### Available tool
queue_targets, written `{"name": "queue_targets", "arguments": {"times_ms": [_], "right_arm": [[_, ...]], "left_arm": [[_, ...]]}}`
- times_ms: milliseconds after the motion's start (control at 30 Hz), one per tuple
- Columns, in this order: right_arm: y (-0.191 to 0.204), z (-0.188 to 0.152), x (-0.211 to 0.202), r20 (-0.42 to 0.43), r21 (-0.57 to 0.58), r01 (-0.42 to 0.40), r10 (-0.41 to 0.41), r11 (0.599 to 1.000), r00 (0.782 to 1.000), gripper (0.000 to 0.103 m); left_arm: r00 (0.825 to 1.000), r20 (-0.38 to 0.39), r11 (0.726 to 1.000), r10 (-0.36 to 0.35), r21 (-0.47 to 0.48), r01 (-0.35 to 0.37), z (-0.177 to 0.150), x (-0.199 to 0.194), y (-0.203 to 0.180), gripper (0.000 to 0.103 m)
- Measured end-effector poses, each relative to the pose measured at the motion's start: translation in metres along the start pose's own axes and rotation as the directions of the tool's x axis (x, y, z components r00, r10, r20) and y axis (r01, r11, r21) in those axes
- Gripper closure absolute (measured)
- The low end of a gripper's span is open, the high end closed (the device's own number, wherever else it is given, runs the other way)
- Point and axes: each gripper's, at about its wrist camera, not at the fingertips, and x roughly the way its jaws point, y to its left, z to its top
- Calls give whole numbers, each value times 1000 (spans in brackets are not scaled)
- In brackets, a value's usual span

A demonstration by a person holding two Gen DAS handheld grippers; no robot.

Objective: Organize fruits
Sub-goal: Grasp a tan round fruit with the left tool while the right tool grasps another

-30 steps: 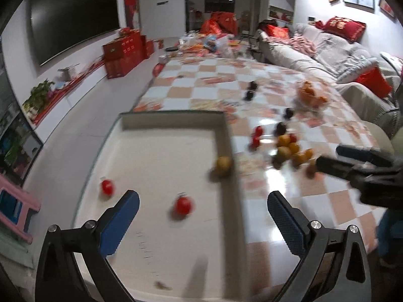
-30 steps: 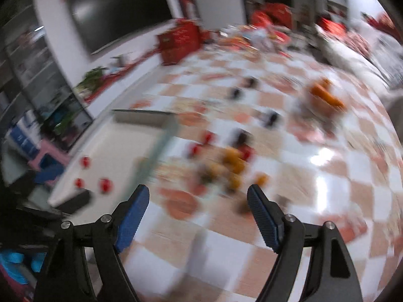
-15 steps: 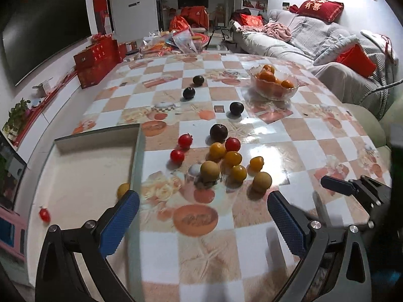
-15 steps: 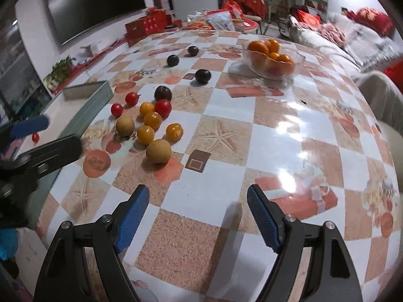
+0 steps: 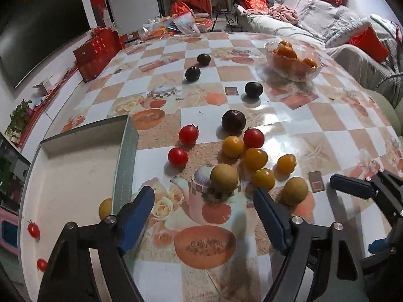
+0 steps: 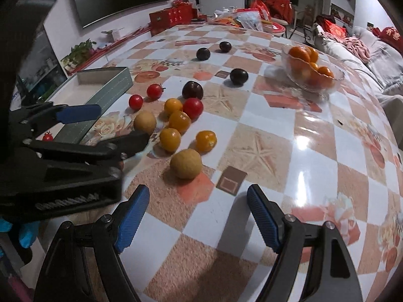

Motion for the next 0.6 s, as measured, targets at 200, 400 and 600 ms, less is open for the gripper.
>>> {"name": "queue_targets", "arguments": {"times_ms": [200,400,600], "right_arm": [[4,11,8,-1,-39,10,-10,999,1000,42],[12,17,12,14,-87,19,-18,996,1000,67],[8,15,8,19,-70,3,-2,998,1000,74]], "left_arm": [[1000,-28,999,-7,36,8,6,15,-4,35],[999,-29,999,-37,26,37,11,22,-2,49],[998,-22,997,-61,51,62,12,22,-10,75]]}}
